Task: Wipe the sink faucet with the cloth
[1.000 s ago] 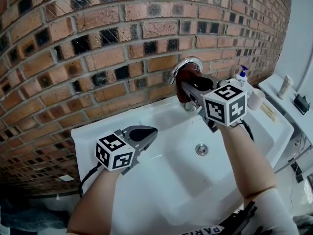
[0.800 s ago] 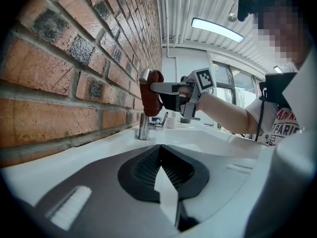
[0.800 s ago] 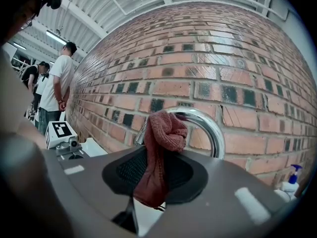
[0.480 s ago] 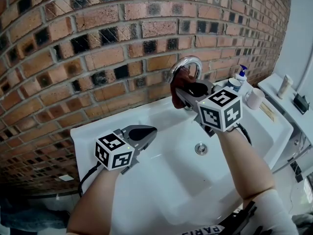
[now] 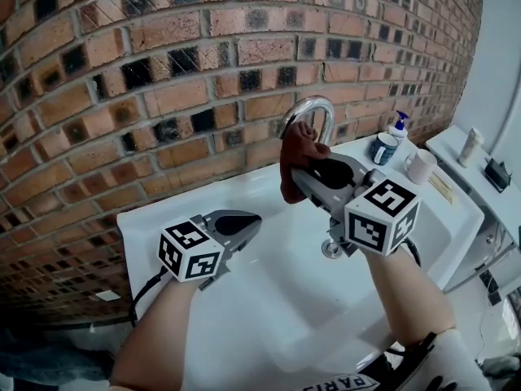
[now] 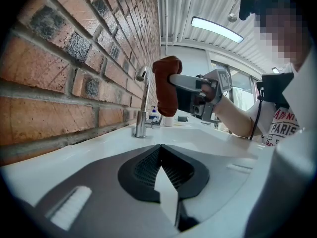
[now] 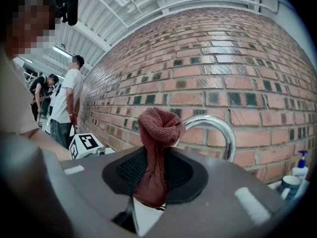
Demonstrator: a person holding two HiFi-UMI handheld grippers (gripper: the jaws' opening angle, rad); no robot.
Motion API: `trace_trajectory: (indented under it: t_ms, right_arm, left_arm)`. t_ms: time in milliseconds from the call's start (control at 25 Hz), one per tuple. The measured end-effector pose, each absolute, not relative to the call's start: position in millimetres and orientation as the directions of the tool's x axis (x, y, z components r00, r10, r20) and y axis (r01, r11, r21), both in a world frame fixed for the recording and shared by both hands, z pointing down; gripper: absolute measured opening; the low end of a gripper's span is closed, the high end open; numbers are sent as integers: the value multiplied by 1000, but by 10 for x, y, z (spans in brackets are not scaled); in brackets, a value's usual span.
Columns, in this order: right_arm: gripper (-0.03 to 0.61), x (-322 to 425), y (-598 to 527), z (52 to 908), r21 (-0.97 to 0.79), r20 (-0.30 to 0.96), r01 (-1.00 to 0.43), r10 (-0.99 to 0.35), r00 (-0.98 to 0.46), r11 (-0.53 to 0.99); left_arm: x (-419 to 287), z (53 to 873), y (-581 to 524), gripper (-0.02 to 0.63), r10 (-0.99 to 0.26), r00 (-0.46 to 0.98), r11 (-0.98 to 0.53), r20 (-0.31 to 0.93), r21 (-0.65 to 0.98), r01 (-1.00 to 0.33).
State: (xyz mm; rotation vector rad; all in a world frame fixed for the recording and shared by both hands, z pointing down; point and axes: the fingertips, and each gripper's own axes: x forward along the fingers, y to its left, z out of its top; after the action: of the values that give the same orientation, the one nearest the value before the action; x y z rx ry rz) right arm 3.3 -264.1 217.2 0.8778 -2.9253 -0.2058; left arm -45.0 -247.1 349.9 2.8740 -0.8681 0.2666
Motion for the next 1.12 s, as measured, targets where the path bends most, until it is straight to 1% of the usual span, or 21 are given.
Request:
trace_trajectory:
  t_ms: [160,480,680,880,1120]
  right_arm:
    - [98,-90,-2424,2361,135,17,-509,-515,-857,850]
    - [98,-100,-2552,2994,79,114,-486,-492,-863,870]
    - [98,-73,-2643,3169,-9,116,-468,-464,-878,884]
    - [97,-110,-2608,3278,13,142,-436,-434,-890,900]
    - [94,-69,-2659,3311,4,147,-449,-444,-884,894]
  left_arm:
    - [-443,3494,-2426,6,-519,829,-837,209,75,-543]
    - [-480,3429,-2419,6,-531,831,-833,164,75,-548]
    - [-456,3456,-2410,6,-521,834,-840,182,67,-539]
    - [-439,3472,-2400,6,-504,842,-848,192,71,-525]
    - [-439,3480,-2395,6,-502,842,-849,196,71,-523]
